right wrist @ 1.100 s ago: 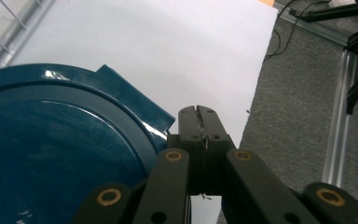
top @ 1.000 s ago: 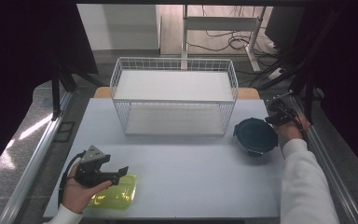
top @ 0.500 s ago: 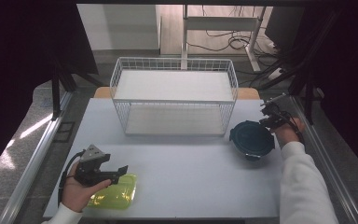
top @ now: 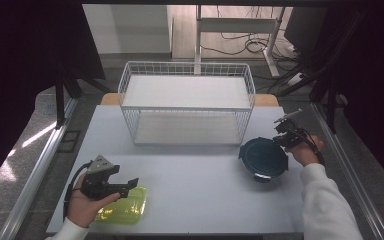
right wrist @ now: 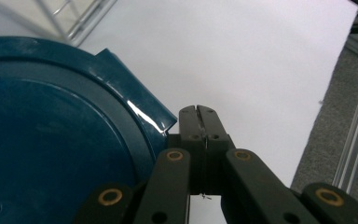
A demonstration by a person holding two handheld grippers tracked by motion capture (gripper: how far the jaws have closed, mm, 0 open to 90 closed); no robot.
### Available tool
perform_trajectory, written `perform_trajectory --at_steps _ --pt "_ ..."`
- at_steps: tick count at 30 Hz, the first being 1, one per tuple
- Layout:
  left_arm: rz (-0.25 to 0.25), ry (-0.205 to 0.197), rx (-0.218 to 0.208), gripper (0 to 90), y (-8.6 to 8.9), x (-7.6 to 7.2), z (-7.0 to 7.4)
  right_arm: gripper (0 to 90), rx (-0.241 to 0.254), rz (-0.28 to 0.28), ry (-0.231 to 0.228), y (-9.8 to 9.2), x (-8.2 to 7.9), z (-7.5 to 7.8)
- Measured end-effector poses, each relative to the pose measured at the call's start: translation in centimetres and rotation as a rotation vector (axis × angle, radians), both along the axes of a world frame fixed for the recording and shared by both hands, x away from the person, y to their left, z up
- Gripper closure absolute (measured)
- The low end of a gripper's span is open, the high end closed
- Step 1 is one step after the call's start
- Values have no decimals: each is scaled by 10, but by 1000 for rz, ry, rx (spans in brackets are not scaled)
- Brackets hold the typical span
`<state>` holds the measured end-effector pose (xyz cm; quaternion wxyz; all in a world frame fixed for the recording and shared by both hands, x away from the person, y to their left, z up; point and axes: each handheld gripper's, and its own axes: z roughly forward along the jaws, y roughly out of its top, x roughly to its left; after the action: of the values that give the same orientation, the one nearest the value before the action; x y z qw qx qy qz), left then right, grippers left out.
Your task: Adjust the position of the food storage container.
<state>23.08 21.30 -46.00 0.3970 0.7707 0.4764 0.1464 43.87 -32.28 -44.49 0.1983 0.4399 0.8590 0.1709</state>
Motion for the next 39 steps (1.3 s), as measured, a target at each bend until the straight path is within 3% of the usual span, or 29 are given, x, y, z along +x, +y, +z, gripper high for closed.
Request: perform_trajectory --at_steps 9,16,19,25,30,33,34,39 --pt "-10 -3 0 186 -3 1 1 894 4 30 20 21 -18 0" --pt "-13 6 -28 192 -4 2 2 894 18 58 19 37 -34 -2" --pt "-11 5 -34 192 -4 1 3 894 36 97 22 48 -45 -3" --pt "-5 4 -34 192 -3 1 4 894 39 140 24 58 -53 -4" --pt "-2 4 -35 192 -3 2 3 893 75 132 32 54 -52 -5" --pt "1 9 -34 193 -1 1 3 892 130 76 17 43 -56 1" --pt "3 11 -36 192 0 1 3 892 153 63 13 38 -58 3" --pt "10 18 -35 196 1 1 4 892 165 23 1 19 -81 6"
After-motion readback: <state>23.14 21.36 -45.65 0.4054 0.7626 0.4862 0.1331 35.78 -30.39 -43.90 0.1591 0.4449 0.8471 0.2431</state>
